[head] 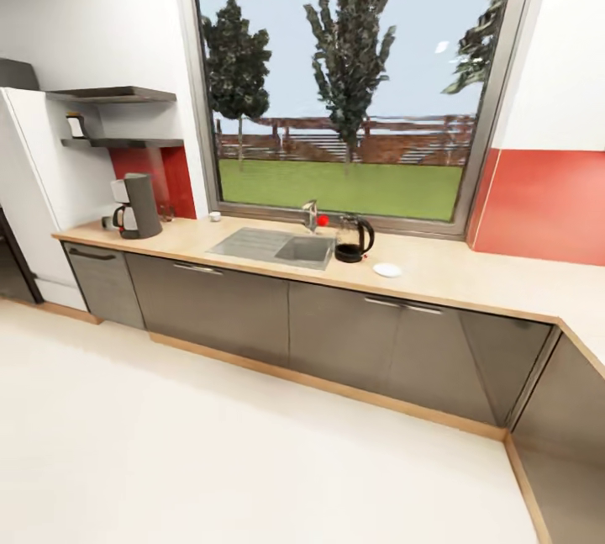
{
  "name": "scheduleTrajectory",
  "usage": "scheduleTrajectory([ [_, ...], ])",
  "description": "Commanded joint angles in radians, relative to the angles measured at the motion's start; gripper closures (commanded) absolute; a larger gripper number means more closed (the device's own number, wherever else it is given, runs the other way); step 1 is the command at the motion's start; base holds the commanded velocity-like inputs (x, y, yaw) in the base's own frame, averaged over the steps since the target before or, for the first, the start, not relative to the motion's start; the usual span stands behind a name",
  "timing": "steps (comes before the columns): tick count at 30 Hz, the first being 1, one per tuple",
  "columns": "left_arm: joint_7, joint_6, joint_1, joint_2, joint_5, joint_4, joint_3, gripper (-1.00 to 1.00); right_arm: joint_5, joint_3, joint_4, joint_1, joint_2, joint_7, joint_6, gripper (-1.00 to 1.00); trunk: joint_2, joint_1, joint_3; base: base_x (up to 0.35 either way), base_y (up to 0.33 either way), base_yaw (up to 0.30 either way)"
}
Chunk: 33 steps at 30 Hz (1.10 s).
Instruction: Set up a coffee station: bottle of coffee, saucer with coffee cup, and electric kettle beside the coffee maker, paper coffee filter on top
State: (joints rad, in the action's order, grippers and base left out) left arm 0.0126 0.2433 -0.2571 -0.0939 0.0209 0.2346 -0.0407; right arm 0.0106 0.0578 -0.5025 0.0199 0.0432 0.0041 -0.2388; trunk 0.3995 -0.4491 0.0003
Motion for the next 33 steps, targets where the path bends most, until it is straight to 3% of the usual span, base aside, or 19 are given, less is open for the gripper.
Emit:
scheduleTrajectory([
  [1, 0.0, 0.003, -0.001, 0.0, 0.002, -0.001, -0.002, -1.0, 0.001, 0.002, 0.001, 0.0, 0.0, 0.0, -0.003, -1.0, 0.0, -0.001, 0.0, 0.338, 0.0, 0.277],
  [33, 0.0, 0.004, -0.001, -0.005, 0.004, -0.001, -0.002, -1.0, 0.001, 0.002, 0.0, 0.0, 0.0, 0.001, -0.004, -1.0, 0.0, -0.001, 0.0, 0.338, 0.0, 0.277],
])
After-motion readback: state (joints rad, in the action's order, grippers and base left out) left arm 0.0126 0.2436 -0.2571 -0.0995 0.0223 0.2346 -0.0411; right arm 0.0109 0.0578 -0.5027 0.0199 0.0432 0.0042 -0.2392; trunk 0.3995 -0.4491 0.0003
